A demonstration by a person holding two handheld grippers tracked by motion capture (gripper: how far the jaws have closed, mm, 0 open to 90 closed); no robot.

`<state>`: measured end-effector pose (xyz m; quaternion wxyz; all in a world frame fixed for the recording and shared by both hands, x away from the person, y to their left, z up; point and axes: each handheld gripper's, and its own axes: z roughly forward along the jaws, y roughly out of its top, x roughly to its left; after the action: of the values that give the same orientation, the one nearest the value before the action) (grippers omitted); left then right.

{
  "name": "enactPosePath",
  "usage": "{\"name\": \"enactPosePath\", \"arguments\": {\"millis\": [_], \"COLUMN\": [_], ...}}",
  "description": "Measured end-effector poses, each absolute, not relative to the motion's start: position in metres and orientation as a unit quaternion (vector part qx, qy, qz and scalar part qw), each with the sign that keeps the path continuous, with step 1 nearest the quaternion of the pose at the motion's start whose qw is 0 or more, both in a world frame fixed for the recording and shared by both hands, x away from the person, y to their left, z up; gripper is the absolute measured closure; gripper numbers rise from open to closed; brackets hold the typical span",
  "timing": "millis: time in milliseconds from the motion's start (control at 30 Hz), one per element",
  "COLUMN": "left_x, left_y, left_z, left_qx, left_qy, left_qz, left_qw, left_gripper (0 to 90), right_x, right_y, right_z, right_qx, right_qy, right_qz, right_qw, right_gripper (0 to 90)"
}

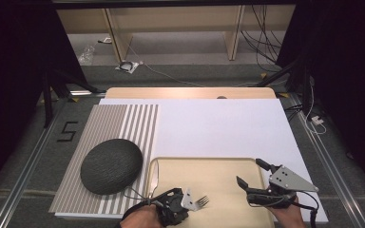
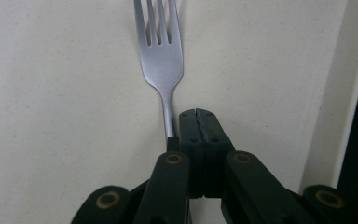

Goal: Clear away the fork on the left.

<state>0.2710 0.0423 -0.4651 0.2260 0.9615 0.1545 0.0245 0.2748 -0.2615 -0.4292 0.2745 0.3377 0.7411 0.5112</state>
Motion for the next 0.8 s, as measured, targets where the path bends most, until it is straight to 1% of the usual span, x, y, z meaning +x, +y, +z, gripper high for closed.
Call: {"name": "enactPosePath", "arguments": {"millis": [800], "left_x": [0.283], "left_y": [0.056], "left_z": [-0.466], "left_qx": [0.956], "left_qy": [0.180], "left_qz": [0.032], "left_qw": [0.231], "left_gripper": [89.1], "right_x": [0.274], "right_y": [-0.261], "right_z": [-0.429], "right_qx": [0.338], "right_qy": [0.741], "right_qz": [0.511], "right_qw": [0.275], "right_gripper": [15.6]}}
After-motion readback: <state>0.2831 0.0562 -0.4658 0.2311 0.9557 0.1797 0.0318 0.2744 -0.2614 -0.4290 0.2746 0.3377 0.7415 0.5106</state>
